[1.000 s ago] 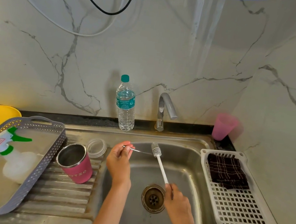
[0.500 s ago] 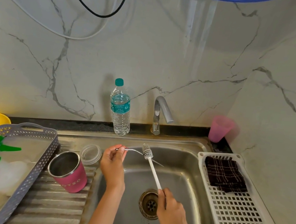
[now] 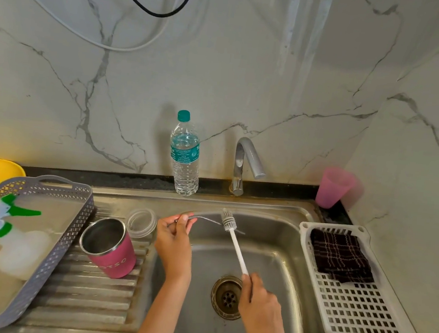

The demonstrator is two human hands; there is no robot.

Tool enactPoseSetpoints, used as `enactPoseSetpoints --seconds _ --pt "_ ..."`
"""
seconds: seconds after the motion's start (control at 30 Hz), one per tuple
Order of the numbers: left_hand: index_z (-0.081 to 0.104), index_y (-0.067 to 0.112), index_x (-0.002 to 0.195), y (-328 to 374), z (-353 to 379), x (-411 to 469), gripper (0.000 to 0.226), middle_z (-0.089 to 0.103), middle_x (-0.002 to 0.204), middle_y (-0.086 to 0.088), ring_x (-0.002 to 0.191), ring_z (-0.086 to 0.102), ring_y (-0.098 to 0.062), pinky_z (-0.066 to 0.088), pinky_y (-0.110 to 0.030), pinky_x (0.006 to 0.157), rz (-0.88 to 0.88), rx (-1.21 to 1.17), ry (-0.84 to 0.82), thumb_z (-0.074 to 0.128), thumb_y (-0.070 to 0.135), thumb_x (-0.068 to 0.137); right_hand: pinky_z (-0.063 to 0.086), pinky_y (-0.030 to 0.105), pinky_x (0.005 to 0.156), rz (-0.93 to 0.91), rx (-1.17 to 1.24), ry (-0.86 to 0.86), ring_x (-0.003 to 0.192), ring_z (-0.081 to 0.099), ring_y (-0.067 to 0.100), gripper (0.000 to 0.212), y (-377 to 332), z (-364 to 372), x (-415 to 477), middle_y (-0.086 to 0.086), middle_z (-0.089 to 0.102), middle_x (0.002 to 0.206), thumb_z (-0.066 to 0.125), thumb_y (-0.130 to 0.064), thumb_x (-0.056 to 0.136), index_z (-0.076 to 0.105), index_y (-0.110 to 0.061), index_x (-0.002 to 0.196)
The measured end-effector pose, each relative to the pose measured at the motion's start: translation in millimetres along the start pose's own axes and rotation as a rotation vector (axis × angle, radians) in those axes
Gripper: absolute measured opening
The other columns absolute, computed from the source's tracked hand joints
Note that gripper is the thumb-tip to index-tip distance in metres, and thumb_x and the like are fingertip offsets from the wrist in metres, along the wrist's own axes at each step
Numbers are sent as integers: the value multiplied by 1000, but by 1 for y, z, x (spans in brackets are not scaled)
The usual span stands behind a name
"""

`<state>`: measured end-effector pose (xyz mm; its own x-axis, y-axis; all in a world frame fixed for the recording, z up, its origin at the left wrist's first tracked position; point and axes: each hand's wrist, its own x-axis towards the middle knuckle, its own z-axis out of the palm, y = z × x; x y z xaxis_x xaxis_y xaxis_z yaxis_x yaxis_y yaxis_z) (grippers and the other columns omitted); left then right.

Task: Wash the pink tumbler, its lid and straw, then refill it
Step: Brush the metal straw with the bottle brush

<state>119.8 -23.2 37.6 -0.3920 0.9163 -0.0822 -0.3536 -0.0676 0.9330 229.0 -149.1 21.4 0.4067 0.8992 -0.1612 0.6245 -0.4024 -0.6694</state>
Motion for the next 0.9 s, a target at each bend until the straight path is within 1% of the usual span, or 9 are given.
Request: enactPoseSetpoints --seconds 0.2,0.27,0.33,0.43,0.53,0.6,0.67,0.77,0.9 --pt "54 12 89 -5 4 -3 13 73 93 -13 86 73 -16 55 -16 75 12 9 -16 59 1 94 50 36 65 -100 -87 5 69 62 26 30 -9 8 -8 -1 58 71 24 -45 101 43 -22 106" --pt "54 13 89 -4 6 -4 14 73 91 -11 84 73 -16 57 -20 78 22 -16 -5 59 0 94 52 39 67 -69 -76 5 70 64 28 28 -7 8 -5 -2 58 69 25 -44 101 43 -22 104" --pt "54 14 88 0 6 -3 16 73 90 -9 83 73 -15 55 -17 77 44 -20 12 59 0 94 54 40 67 -17 -47 5 66 65 27 24 2 3 0 -3 57 64 26 -42 101 41 -24 97" --pt "53 14 88 -3 6 -2 16 74 90 -8 85 73 -16 53 -16 75 50 -6 4 59 0 94 53 37 64 -14 -59 15 62 62 24 22 5 1 2 -5 55 62 26 -41 101 38 -25 94" --pt "55 14 88 -11 11 -6 16 74 90 -7 89 72 -18 55 -19 77 27 19 -4 60 0 93 50 36 63 -105 -75 14 72 65 27 29 -9 9 -7 -2 56 69 26 -44 100 43 -22 103" --pt "54 14 88 -10 13 -8 16 73 93 -11 90 72 -18 56 -19 78 28 -2 -4 59 0 93 48 35 62 -97 -74 23 74 65 28 29 -13 11 -8 0 59 71 26 -43 101 44 -20 106" --pt "52 14 88 -6 12 -7 17 73 93 -12 87 72 -19 54 -18 77 51 -26 -3 57 0 94 51 39 63 -53 -61 37 67 65 29 26 -4 7 -1 2 62 67 28 -41 101 44 -20 102" --pt "52 14 89 -2 7 -5 15 73 93 -9 87 73 -16 54 -17 78 81 3 -13 57 1 95 54 35 61 -13 -70 19 54 59 19 22 6 1 4 -5 56 60 27 -38 102 40 -22 96" --pt "52 13 90 -8 10 -6 15 73 96 -14 90 72 -20 56 -21 81 54 11 -26 57 -1 95 47 33 59 -99 -73 28 70 65 26 27 -7 13 -3 -4 52 65 28 -40 102 44 -19 102"
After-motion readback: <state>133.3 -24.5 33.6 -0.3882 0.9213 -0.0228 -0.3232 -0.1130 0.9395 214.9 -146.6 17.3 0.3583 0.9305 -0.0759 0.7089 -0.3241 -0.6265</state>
